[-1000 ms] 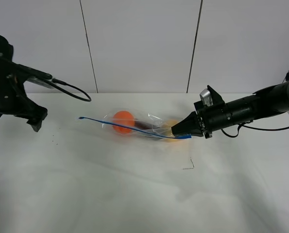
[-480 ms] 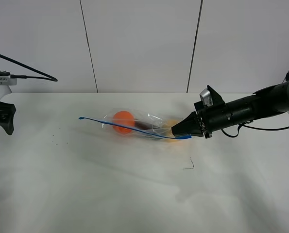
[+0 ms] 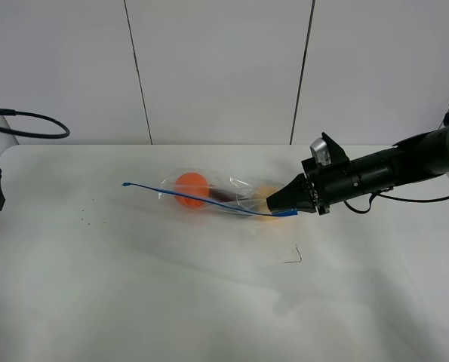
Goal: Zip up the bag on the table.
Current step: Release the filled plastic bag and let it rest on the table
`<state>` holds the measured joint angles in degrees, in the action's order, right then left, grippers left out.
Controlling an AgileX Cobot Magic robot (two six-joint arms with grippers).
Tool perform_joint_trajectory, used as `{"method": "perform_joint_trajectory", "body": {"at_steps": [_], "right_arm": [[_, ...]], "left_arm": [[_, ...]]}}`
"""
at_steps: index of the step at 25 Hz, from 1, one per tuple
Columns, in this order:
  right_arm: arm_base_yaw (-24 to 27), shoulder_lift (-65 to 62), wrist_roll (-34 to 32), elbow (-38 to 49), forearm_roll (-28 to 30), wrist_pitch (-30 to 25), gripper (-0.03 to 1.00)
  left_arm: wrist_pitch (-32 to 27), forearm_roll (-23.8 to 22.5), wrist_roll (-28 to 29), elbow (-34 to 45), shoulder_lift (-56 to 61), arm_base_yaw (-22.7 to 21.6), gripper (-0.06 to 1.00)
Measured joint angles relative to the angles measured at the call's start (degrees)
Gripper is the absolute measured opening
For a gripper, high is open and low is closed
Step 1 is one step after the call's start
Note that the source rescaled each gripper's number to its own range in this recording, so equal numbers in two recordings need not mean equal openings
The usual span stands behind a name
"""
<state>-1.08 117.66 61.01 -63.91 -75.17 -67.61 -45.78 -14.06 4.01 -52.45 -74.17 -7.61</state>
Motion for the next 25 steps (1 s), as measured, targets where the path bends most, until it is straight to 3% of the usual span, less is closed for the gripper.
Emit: {"method": "perform_joint_trajectory", "body": {"at_steps": [9,13,17,22,25], "right_arm": [[0.0,0.0,0.62,0.0,0.0,0.0,0.0],[0.0,0.0,0.81,0.0,0.0,0.0,0.0],[0.0,0.0,0.81,0.0,0.0,-0.24,0.0],[0.0,0.0,0.81,0.0,0.0,-0.86,0.0],[0.0,0.0,0.81,0.0,0.02,-0.93,0.0]], "left_arm": [[0.9,1.87,-0.79,11.89,26.95,0.0,1.0],[-1.24,6.73,-2.71,14.85,38.33,0.0,1.0],[-6.3,11.68,-8.79,17.09,46.33,0.0,1.0],[-7.74,18.11,-11.99,19.83,53.65,0.0,1.0],[-10.07,19.67,-13.95,20.95,57.55,0.0,1.0]]}}
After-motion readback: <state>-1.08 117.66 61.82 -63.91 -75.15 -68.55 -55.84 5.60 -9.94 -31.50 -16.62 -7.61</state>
